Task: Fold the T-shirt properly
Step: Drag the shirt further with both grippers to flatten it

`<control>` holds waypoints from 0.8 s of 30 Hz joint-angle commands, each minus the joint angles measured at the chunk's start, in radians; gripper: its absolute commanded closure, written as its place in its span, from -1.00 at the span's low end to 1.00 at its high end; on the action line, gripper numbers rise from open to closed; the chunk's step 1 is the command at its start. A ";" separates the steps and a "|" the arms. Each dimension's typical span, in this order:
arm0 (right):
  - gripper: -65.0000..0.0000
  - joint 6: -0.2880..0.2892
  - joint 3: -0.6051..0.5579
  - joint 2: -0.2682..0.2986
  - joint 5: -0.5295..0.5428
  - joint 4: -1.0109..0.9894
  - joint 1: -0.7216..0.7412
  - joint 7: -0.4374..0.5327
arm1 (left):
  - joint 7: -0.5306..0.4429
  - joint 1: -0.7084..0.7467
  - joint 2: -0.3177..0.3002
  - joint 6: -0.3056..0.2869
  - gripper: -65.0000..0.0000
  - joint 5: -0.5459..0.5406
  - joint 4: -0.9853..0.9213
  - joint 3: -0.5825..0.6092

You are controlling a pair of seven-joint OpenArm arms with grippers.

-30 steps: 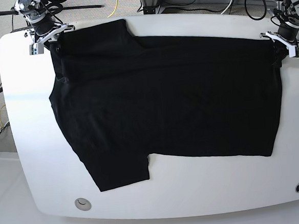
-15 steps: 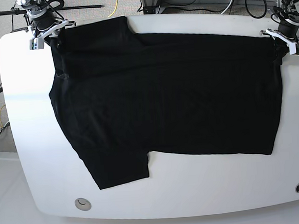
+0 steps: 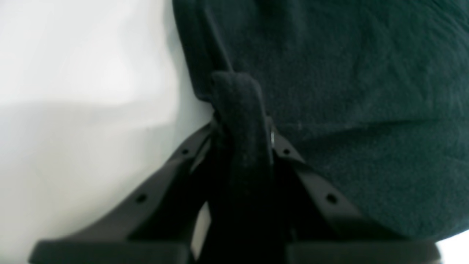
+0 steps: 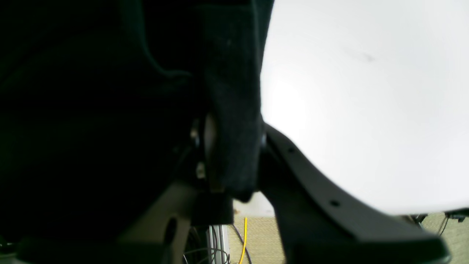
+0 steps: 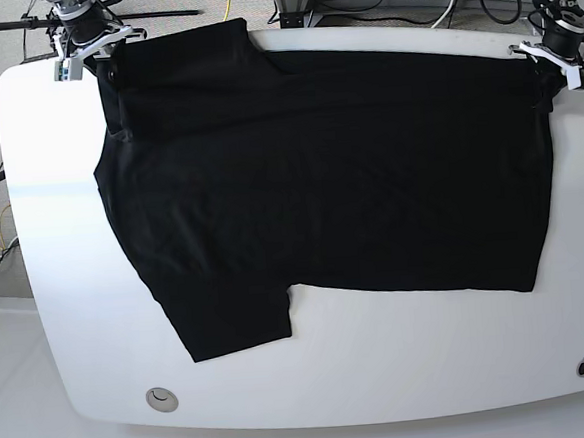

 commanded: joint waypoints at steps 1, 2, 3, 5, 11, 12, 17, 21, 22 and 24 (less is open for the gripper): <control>0.70 -0.055 0.008 -0.003 -0.136 -0.023 -0.028 -0.153 | 0.194 0.030 0.006 0.021 1.00 0.140 -0.022 0.008; 0.70 -0.055 0.008 -0.003 -0.136 -0.022 -0.028 -0.153 | 0.194 0.028 0.006 0.021 1.00 0.140 -0.020 0.008; 0.70 -0.055 0.007 -0.004 -0.136 -0.020 -0.026 -0.155 | 0.194 0.028 0.006 0.021 1.00 0.140 -0.016 0.008; 0.70 -0.055 0.005 -0.004 -0.133 -0.020 -0.026 -0.155 | 0.194 0.028 0.008 0.021 1.00 0.140 -0.014 0.008; 0.67 -0.055 0.005 -0.006 -0.132 -0.020 -0.026 -0.155 | 0.194 0.025 0.008 0.021 1.00 0.139 -0.014 0.006; 0.65 -0.055 0.005 -0.006 -0.132 -0.020 -0.026 -0.155 | 0.194 0.024 0.008 0.021 1.00 0.139 -0.014 0.002; 0.24 -0.055 0.007 -0.006 -0.133 -0.020 -0.026 -0.158 | 0.194 -0.008 0.008 0.019 1.00 0.137 -0.017 -0.064; -0.06 -0.055 0.007 -0.006 -0.130 -0.020 -0.028 -0.158 | 0.194 -0.022 0.009 0.011 0.99 0.137 -0.023 -0.098; -0.09 -0.055 0.007 -0.006 -0.130 -0.020 -0.028 -0.158 | 0.194 -0.022 0.009 0.011 0.96 0.137 -0.023 -0.101; -0.11 -0.055 0.007 -0.006 -0.129 -0.020 -0.028 -0.158 | 0.194 -0.024 0.009 0.011 0.86 0.137 -0.023 -0.112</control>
